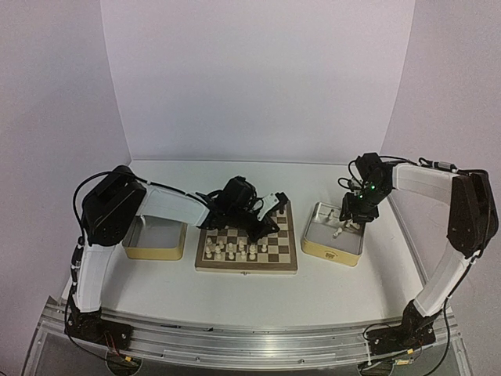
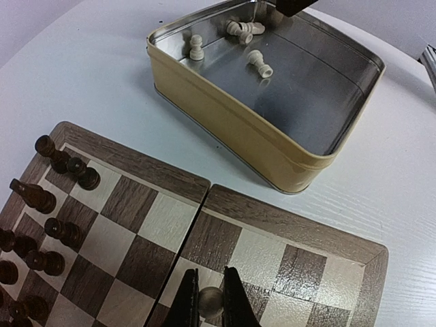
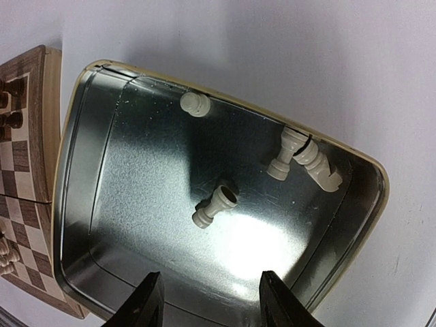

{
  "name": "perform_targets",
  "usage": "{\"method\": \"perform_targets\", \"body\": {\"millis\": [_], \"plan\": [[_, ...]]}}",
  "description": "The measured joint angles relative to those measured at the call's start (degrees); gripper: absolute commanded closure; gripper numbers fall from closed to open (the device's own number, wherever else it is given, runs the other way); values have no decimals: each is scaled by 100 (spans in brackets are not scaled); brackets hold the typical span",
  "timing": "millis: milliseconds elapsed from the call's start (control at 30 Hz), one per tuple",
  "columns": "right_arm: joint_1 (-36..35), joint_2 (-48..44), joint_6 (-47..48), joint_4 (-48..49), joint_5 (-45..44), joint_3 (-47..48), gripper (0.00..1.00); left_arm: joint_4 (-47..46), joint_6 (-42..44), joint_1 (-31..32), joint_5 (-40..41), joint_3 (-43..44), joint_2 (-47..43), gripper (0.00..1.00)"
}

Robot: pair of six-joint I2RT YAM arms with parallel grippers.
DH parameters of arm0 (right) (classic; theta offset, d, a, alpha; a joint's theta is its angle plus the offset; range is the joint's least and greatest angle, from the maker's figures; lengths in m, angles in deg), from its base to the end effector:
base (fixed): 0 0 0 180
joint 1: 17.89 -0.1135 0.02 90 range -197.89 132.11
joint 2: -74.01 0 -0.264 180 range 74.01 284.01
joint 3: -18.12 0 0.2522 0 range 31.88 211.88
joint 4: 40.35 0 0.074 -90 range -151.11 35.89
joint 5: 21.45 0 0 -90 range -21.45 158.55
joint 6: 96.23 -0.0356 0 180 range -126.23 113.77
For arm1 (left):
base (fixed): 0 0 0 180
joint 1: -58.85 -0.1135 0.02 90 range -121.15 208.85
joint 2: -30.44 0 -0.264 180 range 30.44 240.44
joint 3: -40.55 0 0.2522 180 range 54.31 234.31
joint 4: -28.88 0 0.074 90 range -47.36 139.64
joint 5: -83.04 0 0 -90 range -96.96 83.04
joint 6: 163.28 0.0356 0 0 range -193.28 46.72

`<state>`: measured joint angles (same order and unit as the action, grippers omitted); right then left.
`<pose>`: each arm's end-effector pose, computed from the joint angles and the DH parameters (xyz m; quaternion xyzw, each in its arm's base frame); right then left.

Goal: Set up the chess pieces on the board
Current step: Place the chess piece on the chessboard.

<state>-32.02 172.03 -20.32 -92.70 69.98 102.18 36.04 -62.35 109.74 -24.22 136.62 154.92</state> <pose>0.3349 0.0852 0.2137 -0.0029 0.9786 0.0619 0.1961 0.2940 -0.3784 0.1483 0.5105 0.7191 -0.2799 0.3793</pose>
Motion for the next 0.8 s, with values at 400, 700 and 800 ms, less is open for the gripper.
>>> {"method": "perform_targets", "body": {"millis": [400, 700, 800], "plan": [[0, 0, -19, 0, 2, 2, 53, 238, 369, -103, -346, 585, 241, 100], [0, 2, -19, 0, 0, 6, 53, 523, 551, -176, -421, 845, 478, 100], [0, 11, -19, 0, 0, 7, 53, 557, 572, -176, -425, 845, 558, 100]]}}
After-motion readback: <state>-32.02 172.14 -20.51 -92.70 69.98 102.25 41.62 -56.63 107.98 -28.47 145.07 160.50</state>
